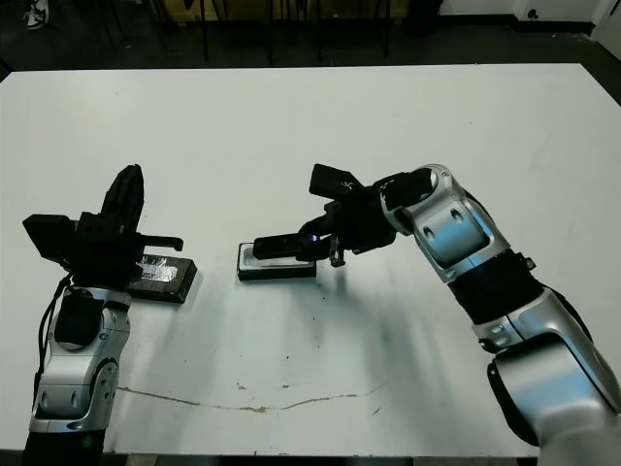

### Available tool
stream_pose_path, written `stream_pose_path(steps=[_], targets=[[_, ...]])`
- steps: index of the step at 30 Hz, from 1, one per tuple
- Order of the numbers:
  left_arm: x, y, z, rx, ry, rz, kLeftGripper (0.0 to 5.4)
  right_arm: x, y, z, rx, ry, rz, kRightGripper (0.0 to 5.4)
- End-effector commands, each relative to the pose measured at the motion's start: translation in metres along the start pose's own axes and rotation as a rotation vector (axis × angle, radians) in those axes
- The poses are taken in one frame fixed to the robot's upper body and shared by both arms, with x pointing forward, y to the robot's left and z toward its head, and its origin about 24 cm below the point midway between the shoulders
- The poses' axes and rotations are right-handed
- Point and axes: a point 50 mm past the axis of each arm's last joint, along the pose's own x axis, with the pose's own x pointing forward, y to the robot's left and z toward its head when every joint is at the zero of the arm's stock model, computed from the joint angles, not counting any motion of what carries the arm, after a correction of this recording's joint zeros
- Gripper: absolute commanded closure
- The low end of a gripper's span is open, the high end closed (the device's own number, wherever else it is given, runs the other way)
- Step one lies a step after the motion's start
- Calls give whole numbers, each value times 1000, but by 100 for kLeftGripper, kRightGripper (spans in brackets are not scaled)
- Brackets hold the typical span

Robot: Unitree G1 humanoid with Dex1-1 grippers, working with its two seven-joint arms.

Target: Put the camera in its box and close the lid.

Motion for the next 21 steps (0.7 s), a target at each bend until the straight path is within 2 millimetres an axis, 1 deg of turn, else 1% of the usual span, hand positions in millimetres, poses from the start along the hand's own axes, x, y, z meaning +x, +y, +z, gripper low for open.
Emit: stream_pose_path(steps=[1, 18, 21], targets=[[-4, 2, -6, 11, 36, 6, 540, 3, -2, 2, -10, 19, 25, 480], [-5, 2, -6, 7, 41, 8, 540, 14, -4, 5, -37, 59, 59, 480], [-4, 1, -6, 5, 41, 8, 540, 16, -4, 5, -19, 58, 57, 480]])
